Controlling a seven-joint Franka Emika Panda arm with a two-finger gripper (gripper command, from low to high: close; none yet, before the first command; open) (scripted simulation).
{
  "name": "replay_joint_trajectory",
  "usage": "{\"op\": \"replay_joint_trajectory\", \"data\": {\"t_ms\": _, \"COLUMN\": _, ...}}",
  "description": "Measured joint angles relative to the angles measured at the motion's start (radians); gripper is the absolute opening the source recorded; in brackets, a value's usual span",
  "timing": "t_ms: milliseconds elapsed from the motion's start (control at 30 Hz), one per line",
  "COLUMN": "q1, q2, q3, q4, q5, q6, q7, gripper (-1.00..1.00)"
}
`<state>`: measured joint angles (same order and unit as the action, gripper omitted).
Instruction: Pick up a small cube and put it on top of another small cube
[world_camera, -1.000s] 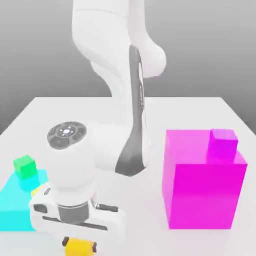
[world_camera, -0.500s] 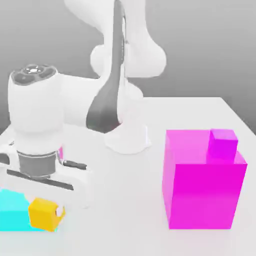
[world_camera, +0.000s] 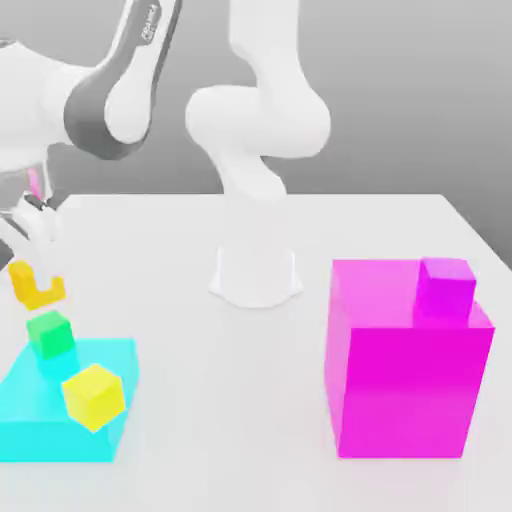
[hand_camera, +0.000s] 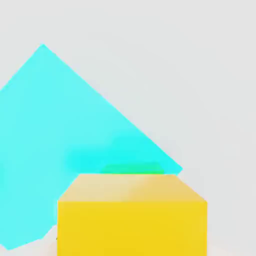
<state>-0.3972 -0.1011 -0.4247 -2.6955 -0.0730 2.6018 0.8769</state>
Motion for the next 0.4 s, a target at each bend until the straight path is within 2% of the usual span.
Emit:
{"op": "replay_joint_trajectory", "data": {"t_ms": 33, "q1": 0.002, "q2": 0.017, "q3": -0.002, "q4": -0.004, "q5": 0.008, "q6": 0.02, "q7": -0.006, "gripper": 1.0}}
{"op": "replay_joint_trajectory", "data": {"t_ms": 233, "q1": 0.002, "q2": 0.026, "q3": -0.002, "q4": -0.006, "q5": 0.012, "q6": 0.03, "q7": -0.009, "gripper": 1.0}}
{"op": "replay_joint_trajectory", "data": {"t_ms": 400, "q1": -0.023, "q2": -0.106, "q3": 0.021, "q4": 0.021, "q5": -0.051, "q6": -0.123, "q7": 0.039, "gripper": 1.0}}
